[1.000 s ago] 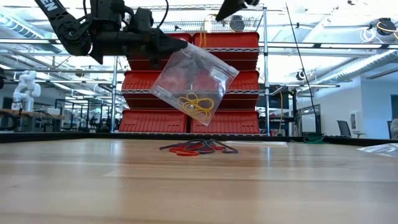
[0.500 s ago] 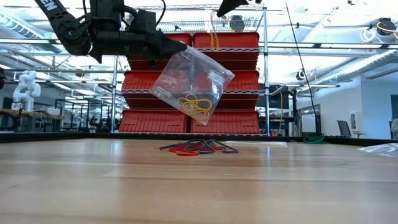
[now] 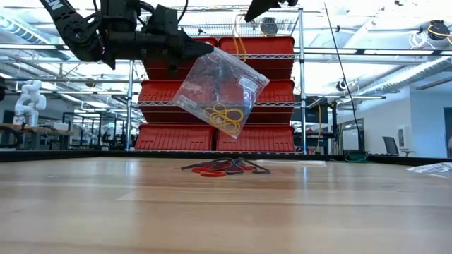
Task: Sort rubber bands
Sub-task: Put the yellow rubber band into the top left transparent zip bag
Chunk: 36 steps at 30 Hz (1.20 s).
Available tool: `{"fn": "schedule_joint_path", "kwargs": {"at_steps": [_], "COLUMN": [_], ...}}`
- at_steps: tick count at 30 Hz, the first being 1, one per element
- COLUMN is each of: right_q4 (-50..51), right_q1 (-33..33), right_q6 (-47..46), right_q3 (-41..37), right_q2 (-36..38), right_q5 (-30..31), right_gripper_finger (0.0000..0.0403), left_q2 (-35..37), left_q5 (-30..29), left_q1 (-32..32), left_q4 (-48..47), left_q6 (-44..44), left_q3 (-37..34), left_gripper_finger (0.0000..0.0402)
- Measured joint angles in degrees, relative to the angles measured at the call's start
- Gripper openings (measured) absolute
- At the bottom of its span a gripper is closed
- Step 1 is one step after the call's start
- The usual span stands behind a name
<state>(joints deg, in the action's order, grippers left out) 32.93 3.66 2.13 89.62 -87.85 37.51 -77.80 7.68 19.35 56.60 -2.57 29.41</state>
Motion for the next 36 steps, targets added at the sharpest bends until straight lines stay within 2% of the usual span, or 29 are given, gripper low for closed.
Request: {"fn": "schedule_joint_path", "kwargs": {"at_steps": [9,22,27,32,36], "right_q4": [0.9,9.9,10.9,11.0,10.4], "right_q1": [0.0,0.0,0.1,1.3,2.5], "right_q6": [-2.2,-9.0,-8.6,-5.5,-2.4], "right_q3": [0.0,0.0,0.0,0.0,0.0], "right_q2": [-0.2,-0.2,-1.1,-5.1,-8.0], "right_q5": [0.0,-0.9,-6.1,-15.0,-18.1], "right_gripper_finger": [0.0,0.0,0.0,0.0,0.0], "left_q2": [0.0,0.0,0.0,0.0,0.0], "left_q5": [-0.6,-0.7,0.0,1.9,3.3], "left_q1": [0.0,0.0,0.0,-0.6,-1.2], "left_q4": [0.2,1.4,1.3,1.3,0.9], "left_q6": [0.1,0.3,0.0,0.0,0.0], "left_q3": [0.0,0.0,0.0,0.0,0.0], "left_gripper_finger": [0.0,0.0,0.0,0.0,0.0]}}
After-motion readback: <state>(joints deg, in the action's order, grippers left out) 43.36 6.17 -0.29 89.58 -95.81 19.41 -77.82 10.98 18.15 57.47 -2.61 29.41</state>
